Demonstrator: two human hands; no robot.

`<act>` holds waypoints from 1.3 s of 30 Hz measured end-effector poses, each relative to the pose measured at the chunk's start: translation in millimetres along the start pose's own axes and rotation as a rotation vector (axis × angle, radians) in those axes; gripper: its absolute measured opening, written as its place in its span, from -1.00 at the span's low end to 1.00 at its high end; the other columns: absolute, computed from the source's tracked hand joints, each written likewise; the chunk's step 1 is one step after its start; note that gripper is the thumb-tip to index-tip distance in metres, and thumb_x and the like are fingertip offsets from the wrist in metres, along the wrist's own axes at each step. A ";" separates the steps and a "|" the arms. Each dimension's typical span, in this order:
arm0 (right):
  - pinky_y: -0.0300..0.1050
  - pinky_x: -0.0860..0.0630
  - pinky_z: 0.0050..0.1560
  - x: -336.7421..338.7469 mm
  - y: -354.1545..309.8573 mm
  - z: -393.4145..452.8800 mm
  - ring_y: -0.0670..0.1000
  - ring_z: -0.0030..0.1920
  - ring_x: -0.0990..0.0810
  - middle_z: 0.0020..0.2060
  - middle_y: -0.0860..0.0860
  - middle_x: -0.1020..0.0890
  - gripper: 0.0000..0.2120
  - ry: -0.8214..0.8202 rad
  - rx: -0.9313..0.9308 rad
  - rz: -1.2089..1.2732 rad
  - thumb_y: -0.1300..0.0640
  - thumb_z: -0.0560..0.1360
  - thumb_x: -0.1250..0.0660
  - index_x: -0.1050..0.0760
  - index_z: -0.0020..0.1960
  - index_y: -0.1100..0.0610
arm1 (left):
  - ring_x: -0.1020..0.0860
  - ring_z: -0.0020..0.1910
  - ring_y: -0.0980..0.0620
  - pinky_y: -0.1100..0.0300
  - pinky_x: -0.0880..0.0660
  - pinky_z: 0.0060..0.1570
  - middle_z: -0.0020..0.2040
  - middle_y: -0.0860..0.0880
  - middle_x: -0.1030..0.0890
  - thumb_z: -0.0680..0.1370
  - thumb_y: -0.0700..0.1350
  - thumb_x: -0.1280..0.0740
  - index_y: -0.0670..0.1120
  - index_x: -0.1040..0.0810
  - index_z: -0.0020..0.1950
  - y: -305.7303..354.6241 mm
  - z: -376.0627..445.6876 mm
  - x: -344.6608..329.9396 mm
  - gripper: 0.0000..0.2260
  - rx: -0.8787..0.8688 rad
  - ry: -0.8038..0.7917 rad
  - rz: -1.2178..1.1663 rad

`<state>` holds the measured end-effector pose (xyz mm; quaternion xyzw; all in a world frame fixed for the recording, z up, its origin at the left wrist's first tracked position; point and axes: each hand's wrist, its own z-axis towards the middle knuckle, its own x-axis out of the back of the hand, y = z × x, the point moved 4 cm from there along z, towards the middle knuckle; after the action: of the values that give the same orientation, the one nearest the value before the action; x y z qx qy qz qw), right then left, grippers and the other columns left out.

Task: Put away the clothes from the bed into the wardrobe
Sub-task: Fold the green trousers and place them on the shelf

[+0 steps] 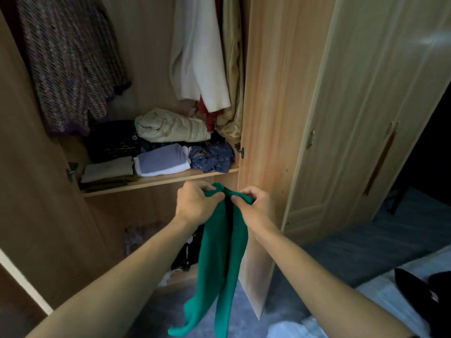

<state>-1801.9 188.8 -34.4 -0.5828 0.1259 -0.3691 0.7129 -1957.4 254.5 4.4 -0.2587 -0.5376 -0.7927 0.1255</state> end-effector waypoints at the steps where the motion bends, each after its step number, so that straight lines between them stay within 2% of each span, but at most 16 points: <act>1: -0.24 -0.46 -0.25 -1.8 -3.5 -2.7 -0.11 -0.30 -0.56 -0.33 -0.11 -0.62 -0.82 -0.012 0.012 0.029 0.16 0.44 -0.50 -0.54 -0.27 -0.01 | -0.64 -0.25 0.08 0.13 -0.61 -0.18 -0.27 0.08 -0.67 0.42 0.00 -0.53 0.03 -0.67 -0.24 4.6 -4.2 -1.9 -0.90 -0.010 0.003 -0.024; 5: -0.14 -0.57 -0.15 2.3 -14.7 -9.1 -0.10 -0.24 -0.61 -0.30 -0.14 -0.66 -0.87 -0.037 0.066 0.100 0.17 0.45 -0.48 -0.61 -0.19 -0.03 | -0.65 -0.28 0.08 0.11 -0.63 -0.22 -0.25 0.06 -0.68 0.45 -0.05 -0.51 0.11 -0.62 -0.26 12.3 -10.5 -5.8 -0.86 0.031 0.011 -0.139; 9: -0.01 -0.64 -0.01 10.3 -24.7 -22.2 -0.03 -0.10 -0.70 -0.15 -0.06 -0.73 -0.83 -0.168 0.039 0.232 0.09 0.38 -0.54 -0.66 -0.04 -0.04 | -0.67 -0.31 0.03 0.04 -0.67 -0.23 -0.22 -0.05 -0.69 0.52 -0.10 -0.45 -0.05 -0.68 -0.14 15.8 -16.1 -5.7 -0.94 0.081 -0.020 -0.290; 12: -0.09 -0.66 -0.08 12.6 -31.7 -34.0 -0.05 -0.11 -0.71 -0.15 -0.06 -0.73 -0.60 -0.191 0.032 0.224 -0.02 0.20 -0.65 -0.65 -0.01 0.00 | -0.65 -0.31 -0.12 -0.04 -0.64 -0.21 -0.27 -0.19 -0.66 0.54 0.12 -0.34 -0.17 -0.66 -0.19 21.1 -22.3 -6.5 -0.64 0.107 -0.070 -0.367; 14: -0.11 -0.65 -0.09 16.4 -29.5 -35.2 -0.08 -0.13 -0.70 -0.17 -0.07 -0.73 -0.67 -0.114 0.024 0.171 0.09 0.25 -0.64 -0.63 -0.04 0.00 | -0.67 -0.27 -0.17 -0.11 -0.64 -0.13 -0.22 -0.22 -0.68 0.43 0.30 -0.26 -0.21 -0.63 -0.12 23.3 -27.1 -7.7 -0.45 0.141 -0.148 -0.421; 15: -0.07 -0.65 -0.07 19.3 -27.5 -34.4 -0.07 -0.13 -0.70 -0.17 -0.06 -0.72 -0.73 -0.084 0.017 0.156 0.18 0.31 -0.61 -0.63 -0.06 0.00 | -0.69 -0.24 -0.14 -0.15 -0.63 -0.07 -0.21 -0.19 -0.69 0.39 0.34 -0.24 -0.16 -0.64 -0.12 24.9 -30.1 -8.3 -0.45 0.123 -0.191 -0.409; 18: 0.04 -0.65 -0.04 31.0 -21.5 -31.5 -0.05 -0.14 -0.70 -0.18 -0.06 -0.72 -0.78 -0.068 0.004 0.096 0.29 0.41 -0.47 -0.63 -0.09 -0.02 | -0.67 -0.12 0.06 -0.05 -0.60 0.01 -0.17 0.03 -0.71 0.51 0.16 -0.31 0.02 -0.66 -0.11 27.3 -37.8 -3.1 -0.75 -0.109 -0.226 -0.182; 20: 0.03 -0.66 -0.06 40.9 -21.7 -32.3 -0.06 -0.15 -0.69 -0.20 -0.08 -0.72 -0.79 -0.076 0.010 0.059 0.27 0.41 -0.45 -0.63 -0.11 -0.03 | -0.61 -0.01 0.12 0.06 -0.55 0.09 -0.06 0.12 -0.69 0.52 0.01 -0.41 0.05 -0.66 0.00 25.5 -39.5 9.7 -0.89 -0.280 -0.109 0.020; 22: 0.07 -0.66 -0.05 51.8 -26.3 -33.7 -0.02 -0.14 -0.70 -0.19 -0.05 -0.72 -0.81 -0.079 0.028 0.049 0.28 0.40 -0.44 -0.63 -0.09 0.01 | -0.49 0.22 0.04 0.05 -0.45 0.24 0.19 0.09 -0.59 0.44 0.07 -0.48 0.06 -0.55 0.23 18.6 -38.4 17.0 -0.62 -0.371 -0.049 0.210; 25: 0.11 -0.66 -0.04 67.7 -37.0 -36.6 0.08 -0.11 -0.70 -0.19 0.02 -0.72 -0.82 -0.105 0.081 0.074 0.34 0.42 -0.42 -0.64 -0.07 0.09 | -0.30 0.39 -0.08 -0.09 -0.34 0.34 0.41 0.05 -0.37 0.28 0.18 -0.56 0.14 -0.23 0.47 4.3 -32.1 13.4 -0.15 -0.329 -0.180 0.319; 27: 0.08 -0.65 -0.03 76.0 -42.7 -39.4 0.11 -0.10 -0.69 -0.18 0.05 -0.72 -0.81 -0.123 0.104 0.099 0.37 0.43 -0.41 -0.64 -0.07 0.11 | -0.34 0.39 -0.08 -0.13 -0.37 0.33 0.41 0.03 -0.36 0.20 0.15 -0.63 0.19 -0.06 0.52 -2.7 -27.4 8.0 0.05 -0.229 -0.290 0.150; 29: 0.00 -0.64 -0.07 82.3 -46.9 -43.7 0.06 -0.12 -0.68 -0.18 0.05 -0.71 -0.79 -0.130 0.121 0.119 0.41 0.44 -0.40 -0.63 -0.08 0.12 | -0.41 0.33 -0.05 -0.04 -0.43 0.29 0.33 0.01 -0.40 0.18 0.04 -0.68 0.19 -0.02 0.54 -4.5 -24.7 2.4 0.13 -0.148 -0.387 -0.057; 32: -0.13 -0.58 -0.14 92.6 -48.8 -51.6 -0.04 -0.18 -0.64 -0.22 0.02 -0.69 -0.77 -0.100 0.131 0.141 0.45 0.45 -0.39 -0.62 -0.11 0.13 | -0.45 0.25 -0.03 0.14 -0.47 0.18 0.30 0.00 -0.44 0.19 -0.09 -0.69 0.13 -0.22 0.48 -1.5 -21.0 -4.4 -0.02 -0.188 -0.460 -0.089; 35: -0.18 -0.57 -0.16 110.4 -47.2 -63.2 -0.06 -0.20 -0.62 -0.23 0.00 -0.67 -0.78 -0.033 0.144 0.134 0.45 0.45 -0.39 -0.61 -0.10 0.15 | -0.55 0.07 0.07 0.43 -0.46 -0.12 0.12 0.07 -0.57 0.23 -0.16 -0.65 0.15 -0.44 0.22 7.4 -28.6 -11.5 -0.34 -0.297 -0.498 -0.069; 37: -0.16 -0.58 -0.15 124.8 -46.4 -72.8 -0.05 -0.19 -0.63 -0.22 0.01 -0.67 -0.79 -0.005 0.155 0.113 0.45 0.45 -0.39 -0.61 -0.08 0.17 | -0.60 -0.09 0.07 0.30 -0.48 -0.20 -0.09 0.08 -0.64 0.26 -0.17 -0.60 0.13 -0.52 -0.05 16.2 -36.2 -13.9 -0.60 -0.378 -0.471 -0.028; 39: -0.13 -0.59 -0.11 138.4 -47.7 -83.1 -0.04 -0.17 -0.62 -0.20 0.03 -0.67 -0.79 -0.005 0.172 0.087 0.45 0.46 -0.39 -0.61 -0.06 0.17 | -0.60 -0.21 0.05 0.18 -0.46 -0.25 -0.25 0.08 -0.64 0.29 -0.19 -0.55 0.09 -0.51 -0.21 28.1 -46.8 -13.0 -0.72 -0.451 -0.417 -0.015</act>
<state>-1774.5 32.0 20.3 -0.5142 0.1174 -0.3458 0.7760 -1946.0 199.5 6.0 -0.4332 -0.3641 -0.8227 -0.0541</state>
